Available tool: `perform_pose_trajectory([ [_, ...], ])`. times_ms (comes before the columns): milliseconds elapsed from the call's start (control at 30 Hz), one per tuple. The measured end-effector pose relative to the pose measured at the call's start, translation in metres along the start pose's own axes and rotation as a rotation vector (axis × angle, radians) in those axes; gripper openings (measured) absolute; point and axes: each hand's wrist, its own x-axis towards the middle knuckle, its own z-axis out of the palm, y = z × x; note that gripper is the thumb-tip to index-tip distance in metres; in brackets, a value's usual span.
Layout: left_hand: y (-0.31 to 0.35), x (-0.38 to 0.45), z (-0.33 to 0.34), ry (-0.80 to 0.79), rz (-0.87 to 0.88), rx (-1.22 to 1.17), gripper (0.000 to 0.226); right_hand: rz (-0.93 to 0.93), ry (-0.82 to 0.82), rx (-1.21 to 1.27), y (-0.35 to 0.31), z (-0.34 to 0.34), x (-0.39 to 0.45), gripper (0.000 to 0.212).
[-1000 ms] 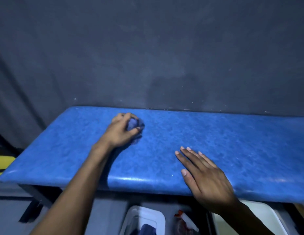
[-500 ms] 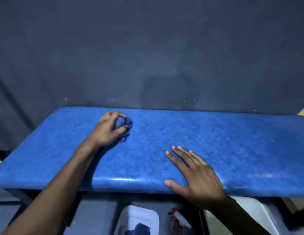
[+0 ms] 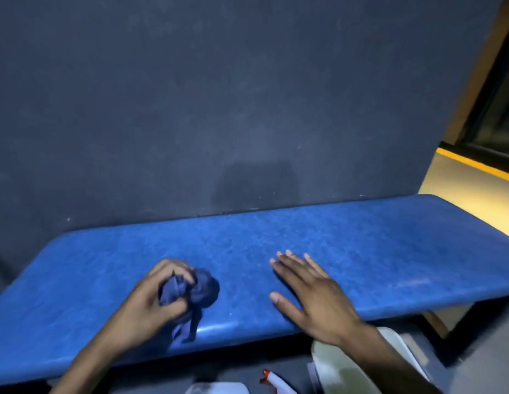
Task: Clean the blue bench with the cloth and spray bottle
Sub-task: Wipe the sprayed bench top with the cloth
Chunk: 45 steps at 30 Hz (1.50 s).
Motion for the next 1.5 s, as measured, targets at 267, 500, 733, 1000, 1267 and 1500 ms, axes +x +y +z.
perform_pose_trajectory([
  [267, 0.053, 0.135, 0.150, 0.021, -0.260, 0.108, 0.070, 0.238, -0.072, -0.104, 0.069, 0.002, -0.016, 0.082],
  [500, 0.055, 0.101, 0.155, -0.160, 0.020, 0.366, 0.051, 0.232, -0.047, -0.081, 0.074, 0.010, -0.020, 0.088],
  [733, 0.003, 0.142, 0.107, -0.035, -0.032, 0.333, 0.028, 0.223, -0.046, -0.065, 0.074, 0.012, -0.021, 0.089],
  [1000, 0.035, 0.147, 0.152, -0.270, 0.084, 0.245, 0.046, 0.212, -0.013, -0.079, 0.073, 0.013, -0.021, 0.093],
  [1267, -0.008, 0.147, 0.084, -0.061, -0.029, 0.341, 0.048, 0.220, -0.014, -0.079, 0.073, 0.016, -0.022, 0.096],
  [1500, 0.039, 0.150, 0.154, -0.167, 0.084, 0.192, 0.035, 0.195, -0.007, -0.098, 0.074, 0.014, -0.024, 0.091],
])
